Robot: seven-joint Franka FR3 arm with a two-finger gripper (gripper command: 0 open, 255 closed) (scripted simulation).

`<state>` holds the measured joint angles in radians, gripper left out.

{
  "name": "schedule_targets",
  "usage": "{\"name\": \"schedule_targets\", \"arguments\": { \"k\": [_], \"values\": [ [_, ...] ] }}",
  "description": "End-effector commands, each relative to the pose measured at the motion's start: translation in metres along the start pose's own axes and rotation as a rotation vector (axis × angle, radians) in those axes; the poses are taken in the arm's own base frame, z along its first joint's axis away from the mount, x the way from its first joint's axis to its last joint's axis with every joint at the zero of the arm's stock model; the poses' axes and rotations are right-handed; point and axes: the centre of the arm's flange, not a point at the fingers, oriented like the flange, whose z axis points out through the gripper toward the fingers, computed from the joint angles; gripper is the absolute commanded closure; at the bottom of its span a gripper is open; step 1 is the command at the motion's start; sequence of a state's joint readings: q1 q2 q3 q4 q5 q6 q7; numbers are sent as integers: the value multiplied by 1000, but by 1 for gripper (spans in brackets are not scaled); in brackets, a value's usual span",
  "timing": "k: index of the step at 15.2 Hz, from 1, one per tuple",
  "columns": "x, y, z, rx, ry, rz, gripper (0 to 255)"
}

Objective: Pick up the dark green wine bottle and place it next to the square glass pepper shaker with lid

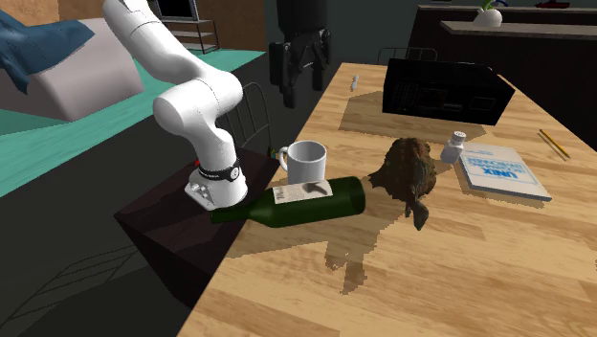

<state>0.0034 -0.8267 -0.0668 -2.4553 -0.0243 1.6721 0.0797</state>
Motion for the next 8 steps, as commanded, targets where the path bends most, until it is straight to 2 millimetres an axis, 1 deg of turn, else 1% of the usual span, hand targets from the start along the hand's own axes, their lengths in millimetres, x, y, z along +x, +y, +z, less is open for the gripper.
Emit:
{"name": "schedule_targets", "arguments": {
  "k": [1,5,8],
  "values": [
    [0,0,0,0,0,0,0],
    [-28,32,36,15,25,-177,0],
    [-45,59,64,26,43,-310,0]
  ]
}}
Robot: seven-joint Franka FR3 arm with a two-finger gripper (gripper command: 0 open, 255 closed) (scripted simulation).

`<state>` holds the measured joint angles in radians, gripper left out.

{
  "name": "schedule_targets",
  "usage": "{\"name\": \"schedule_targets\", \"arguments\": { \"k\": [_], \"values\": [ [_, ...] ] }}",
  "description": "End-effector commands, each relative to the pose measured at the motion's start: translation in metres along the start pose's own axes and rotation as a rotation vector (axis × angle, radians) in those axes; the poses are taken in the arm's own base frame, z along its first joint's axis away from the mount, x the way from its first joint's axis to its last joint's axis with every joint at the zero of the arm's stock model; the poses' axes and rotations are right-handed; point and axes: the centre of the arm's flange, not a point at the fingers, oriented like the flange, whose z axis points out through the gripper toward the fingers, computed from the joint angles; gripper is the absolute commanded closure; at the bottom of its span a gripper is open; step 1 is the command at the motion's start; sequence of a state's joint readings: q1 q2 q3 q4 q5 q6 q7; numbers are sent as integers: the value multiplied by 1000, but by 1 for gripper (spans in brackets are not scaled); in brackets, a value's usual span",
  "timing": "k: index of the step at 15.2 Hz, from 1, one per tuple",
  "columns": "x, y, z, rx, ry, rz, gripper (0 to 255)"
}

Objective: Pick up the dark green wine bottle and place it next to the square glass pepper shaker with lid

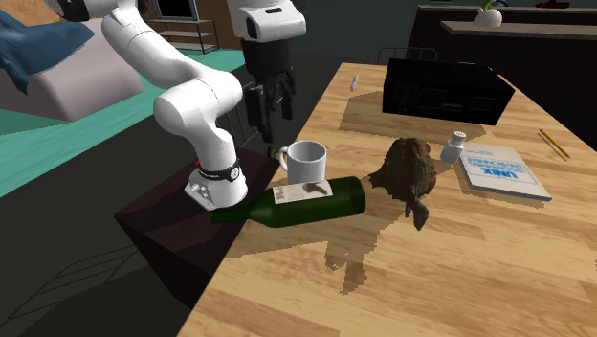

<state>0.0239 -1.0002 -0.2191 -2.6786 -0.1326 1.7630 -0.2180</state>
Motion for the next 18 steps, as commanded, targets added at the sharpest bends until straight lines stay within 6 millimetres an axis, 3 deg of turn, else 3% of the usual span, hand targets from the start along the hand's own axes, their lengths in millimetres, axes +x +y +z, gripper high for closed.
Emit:
{"name": "schedule_targets", "arguments": {
  "k": [1,11,18],
  "values": [
    [-17,15,18,8,13,-97,0],
    [-65,107,112,46,75,-540,0],
    [-64,106,144,46,75,-543,0]
  ]
}}
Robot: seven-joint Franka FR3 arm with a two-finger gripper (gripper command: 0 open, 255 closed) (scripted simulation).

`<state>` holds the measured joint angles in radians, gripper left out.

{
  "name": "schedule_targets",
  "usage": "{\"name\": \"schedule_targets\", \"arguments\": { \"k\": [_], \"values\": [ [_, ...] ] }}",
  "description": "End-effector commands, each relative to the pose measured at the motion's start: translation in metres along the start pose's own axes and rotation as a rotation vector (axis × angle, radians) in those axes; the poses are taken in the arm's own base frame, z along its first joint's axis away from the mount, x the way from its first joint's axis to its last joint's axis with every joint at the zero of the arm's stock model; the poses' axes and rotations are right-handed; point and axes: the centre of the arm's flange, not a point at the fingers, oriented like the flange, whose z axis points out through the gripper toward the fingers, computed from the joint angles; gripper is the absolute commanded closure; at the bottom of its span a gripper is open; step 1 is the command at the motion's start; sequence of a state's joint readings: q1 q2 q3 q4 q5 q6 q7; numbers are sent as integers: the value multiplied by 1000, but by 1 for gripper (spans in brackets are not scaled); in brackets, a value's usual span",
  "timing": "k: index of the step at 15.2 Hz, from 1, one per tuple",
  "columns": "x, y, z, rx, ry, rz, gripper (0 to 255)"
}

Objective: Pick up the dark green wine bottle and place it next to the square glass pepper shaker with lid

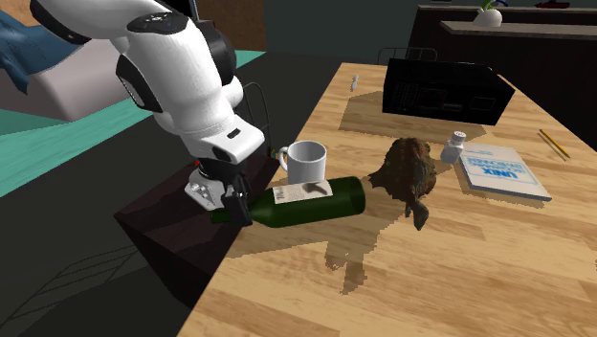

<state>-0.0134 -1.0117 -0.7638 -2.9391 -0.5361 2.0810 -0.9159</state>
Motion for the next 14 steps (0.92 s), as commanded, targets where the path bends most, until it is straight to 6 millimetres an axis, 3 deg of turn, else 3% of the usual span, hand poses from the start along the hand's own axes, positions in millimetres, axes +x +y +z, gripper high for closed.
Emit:
{"name": "schedule_targets", "arguments": {
  "k": [1,9,10,14],
  "values": [
    [-1,0,14,-1,1,-1,0],
    [-1,0,14,-1,1,-1,0],
    [-1,0,14,-1,1,-1,255],
    [-1,0,14,-1,1,-1,255]
  ]
}}
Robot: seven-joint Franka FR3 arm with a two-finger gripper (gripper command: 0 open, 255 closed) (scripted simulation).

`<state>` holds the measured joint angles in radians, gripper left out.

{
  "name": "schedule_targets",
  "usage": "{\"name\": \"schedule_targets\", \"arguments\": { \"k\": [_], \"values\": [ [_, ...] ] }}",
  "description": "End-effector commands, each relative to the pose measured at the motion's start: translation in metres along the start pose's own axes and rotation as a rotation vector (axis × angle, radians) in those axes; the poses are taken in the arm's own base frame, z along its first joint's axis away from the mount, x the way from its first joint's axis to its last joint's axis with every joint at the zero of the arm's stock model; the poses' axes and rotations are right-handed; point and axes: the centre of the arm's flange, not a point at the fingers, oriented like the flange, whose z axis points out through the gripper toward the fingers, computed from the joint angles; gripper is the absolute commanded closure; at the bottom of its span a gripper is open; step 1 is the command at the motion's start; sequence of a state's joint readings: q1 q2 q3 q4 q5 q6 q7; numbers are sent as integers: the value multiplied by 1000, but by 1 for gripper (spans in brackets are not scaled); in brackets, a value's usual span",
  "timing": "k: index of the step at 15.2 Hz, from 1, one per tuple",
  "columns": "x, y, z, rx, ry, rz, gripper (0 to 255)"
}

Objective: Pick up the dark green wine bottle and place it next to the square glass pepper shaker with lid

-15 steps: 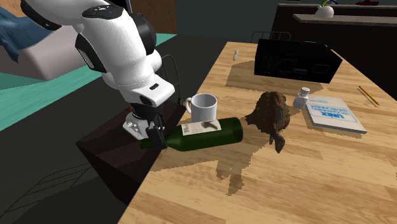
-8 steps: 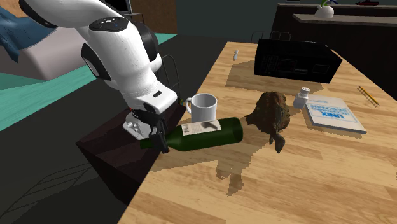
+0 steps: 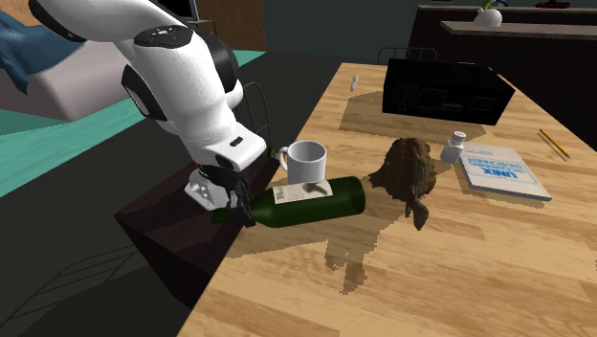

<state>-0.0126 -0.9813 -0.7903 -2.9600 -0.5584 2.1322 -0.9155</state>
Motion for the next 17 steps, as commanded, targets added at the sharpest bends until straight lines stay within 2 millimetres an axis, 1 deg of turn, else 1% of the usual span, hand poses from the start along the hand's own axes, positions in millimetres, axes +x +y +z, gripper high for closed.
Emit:
{"name": "schedule_targets", "arguments": {
  "k": [1,5,17],
  "values": [
    [0,0,0,0,0,0,255],
    [0,0,0,0,0,0,255],
    [11,-1,-62,0,0,0,255]
  ]
}}
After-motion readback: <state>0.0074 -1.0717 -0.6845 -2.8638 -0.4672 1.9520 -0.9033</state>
